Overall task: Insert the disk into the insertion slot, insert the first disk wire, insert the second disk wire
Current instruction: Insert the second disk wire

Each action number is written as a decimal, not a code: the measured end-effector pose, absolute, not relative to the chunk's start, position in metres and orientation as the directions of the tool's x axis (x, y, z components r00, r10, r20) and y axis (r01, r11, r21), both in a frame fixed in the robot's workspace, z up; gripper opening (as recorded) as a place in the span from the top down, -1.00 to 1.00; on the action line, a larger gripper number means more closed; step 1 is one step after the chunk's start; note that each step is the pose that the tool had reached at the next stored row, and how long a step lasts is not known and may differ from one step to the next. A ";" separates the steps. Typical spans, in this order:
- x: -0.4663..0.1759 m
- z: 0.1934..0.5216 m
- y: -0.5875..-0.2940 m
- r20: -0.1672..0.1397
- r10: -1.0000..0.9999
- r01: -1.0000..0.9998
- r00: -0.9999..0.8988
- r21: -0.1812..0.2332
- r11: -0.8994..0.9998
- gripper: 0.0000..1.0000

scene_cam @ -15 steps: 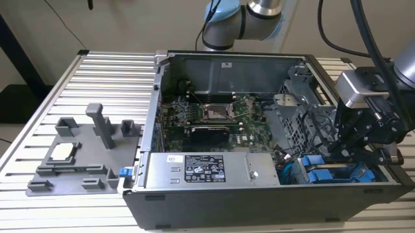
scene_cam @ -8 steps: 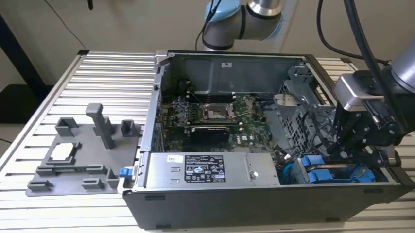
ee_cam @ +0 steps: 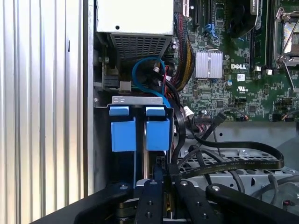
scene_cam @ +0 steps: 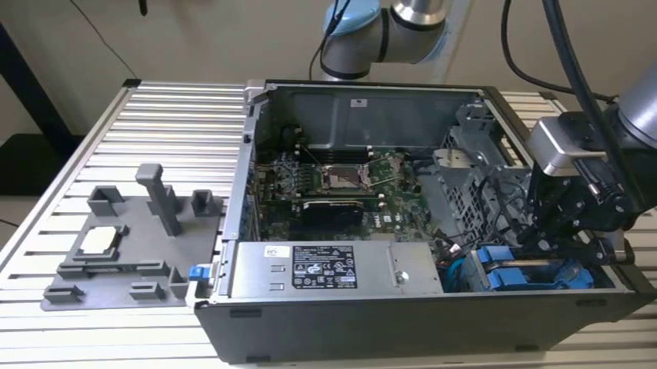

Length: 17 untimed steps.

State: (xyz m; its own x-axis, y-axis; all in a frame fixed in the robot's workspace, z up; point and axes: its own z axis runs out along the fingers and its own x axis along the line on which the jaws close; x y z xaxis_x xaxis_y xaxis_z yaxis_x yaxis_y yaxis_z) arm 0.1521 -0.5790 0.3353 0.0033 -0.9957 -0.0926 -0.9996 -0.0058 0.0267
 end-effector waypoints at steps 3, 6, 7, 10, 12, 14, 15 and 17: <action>0.152 0.335 -0.579 -0.093 -0.996 -1.000 0.003 0.027 -0.006 0.68; 0.152 0.335 -0.579 -0.093 -0.996 -1.000 0.003 0.027 -0.006 0.65; 0.152 0.335 -0.579 -0.093 -0.996 -1.000 0.003 0.027 -0.006 0.51; 0.152 0.337 -0.579 -0.093 -0.996 -1.000 0.003 0.027 -0.006 0.51; 0.152 0.342 -0.579 -0.093 -0.996 -1.000 0.003 0.027 -0.006 0.51; 0.152 0.345 -0.579 -0.093 -0.996 -1.000 0.003 0.027 -0.006 0.51; 0.152 0.348 -0.579 -0.092 -0.996 -1.000 0.003 0.027 -0.006 0.51; 0.152 0.355 -0.579 -0.093 -0.996 -1.000 0.003 0.027 -0.006 0.51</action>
